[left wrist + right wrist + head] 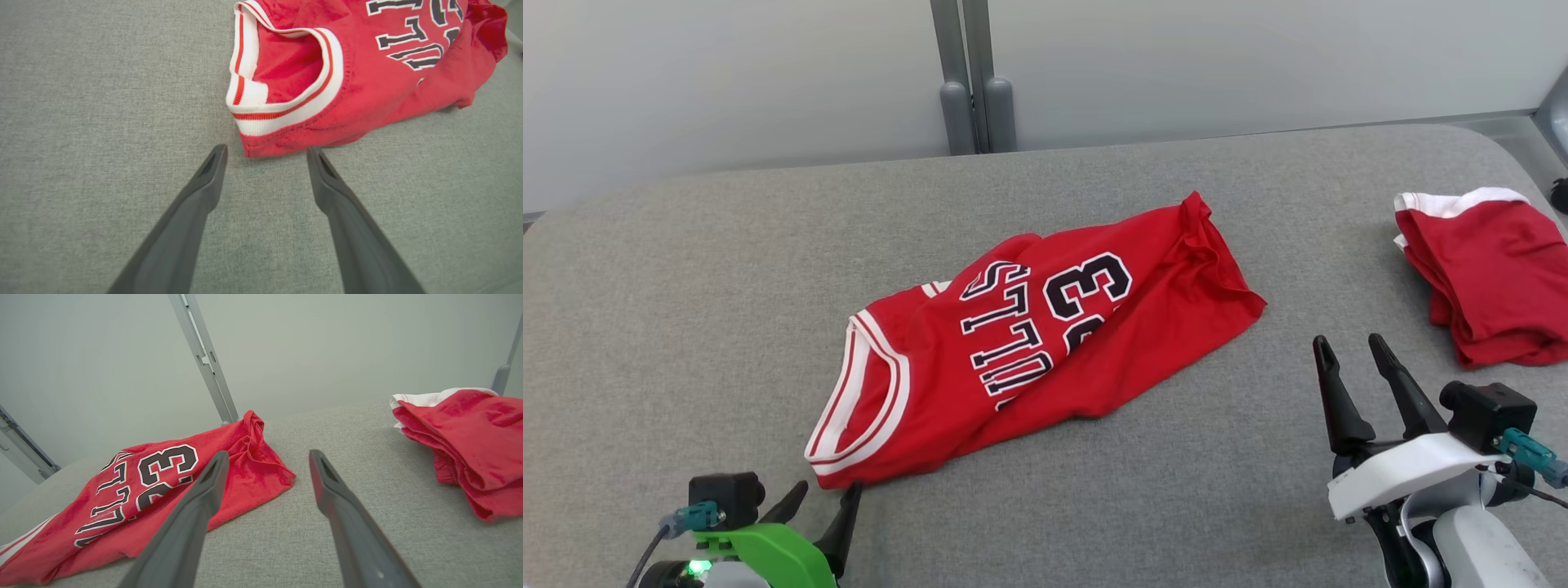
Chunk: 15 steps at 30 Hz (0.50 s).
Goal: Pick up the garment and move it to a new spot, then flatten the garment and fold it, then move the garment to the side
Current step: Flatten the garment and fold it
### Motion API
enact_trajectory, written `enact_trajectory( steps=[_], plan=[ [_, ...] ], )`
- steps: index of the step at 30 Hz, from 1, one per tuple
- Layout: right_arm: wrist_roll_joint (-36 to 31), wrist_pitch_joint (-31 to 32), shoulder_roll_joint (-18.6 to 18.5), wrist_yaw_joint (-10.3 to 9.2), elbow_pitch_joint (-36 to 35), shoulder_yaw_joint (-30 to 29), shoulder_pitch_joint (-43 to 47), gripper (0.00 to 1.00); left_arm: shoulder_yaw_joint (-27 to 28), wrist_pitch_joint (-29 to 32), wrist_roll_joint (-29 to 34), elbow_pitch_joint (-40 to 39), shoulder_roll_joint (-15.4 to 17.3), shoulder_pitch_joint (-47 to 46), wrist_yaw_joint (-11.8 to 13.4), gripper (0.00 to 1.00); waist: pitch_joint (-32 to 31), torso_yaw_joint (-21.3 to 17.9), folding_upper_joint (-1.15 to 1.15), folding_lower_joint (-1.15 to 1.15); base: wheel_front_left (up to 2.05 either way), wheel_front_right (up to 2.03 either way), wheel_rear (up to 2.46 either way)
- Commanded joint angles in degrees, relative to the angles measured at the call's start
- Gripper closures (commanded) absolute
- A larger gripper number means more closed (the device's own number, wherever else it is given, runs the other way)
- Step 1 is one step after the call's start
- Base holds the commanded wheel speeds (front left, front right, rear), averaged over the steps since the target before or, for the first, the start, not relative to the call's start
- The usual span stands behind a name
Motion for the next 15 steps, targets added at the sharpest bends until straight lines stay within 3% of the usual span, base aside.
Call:
enact_trajectory(
  steps=[1, 4, 5, 6, 7, 15],
  plan=[
    [-0.38, 0.21, -0.11, 0.00, -0.27, 0.24, -0.91, 0.00, 0.06, -0.13, -0.46, 1.02, 0.05, -1.86, -0.95, 0.00, 0.74, -0.52, 0.00, 0.00, 0.00, 0.00, 0.00],
    [-0.36, 0.36, -0.14, 0.00, -0.33, 0.57, -1.44, 0.00, -0.58, -0.53, -0.55, 3.55, -0.51, -3.37, -2.73, 0.00, 1.41, -1.17, 0.00, 0.00, 0.00, 0.00, 0.00],
    [-0.36, 0.33, -0.18, 0.00, -0.31, 0.50, -1.56, 0.00, -0.56, -0.75, -0.79, 4.05, -0.67, -3.75, -3.12, 0.15, 1.54, -1.29, 0.00, 0.00, 0.00, 0.00, 0.00],
    [-0.40, 0.33, -0.19, 0.00, -0.29, 0.48, -1.67, 0.00, -0.69, -0.87, -0.70, 4.70, -0.51, -4.26, -3.54, 0.83, 1.74, -1.53, 0.00, 0.00, 0.00, 0.00, 0.00],
    [-0.42, 0.33, -0.17, 0.00, -0.26, 0.51, -1.77, 0.00, -0.93, -0.37, -1.01, 5.09, -0.43, -4.47, -3.96, 1.00, 1.91, -1.73, 0.00, 0.00, 0.00, 0.00, 0.00],
    [-0.48, -0.17, 0.07, 0.00, -0.08, -0.07, -2.21, 0.00, -0.89, 1.36, -3.54, -1.95, 0.51, -7.77, -6.01, 1.00, 2.98, -3.48, 0.00, 0.00, 0.00, 0.00, 0.00]
  ],
)
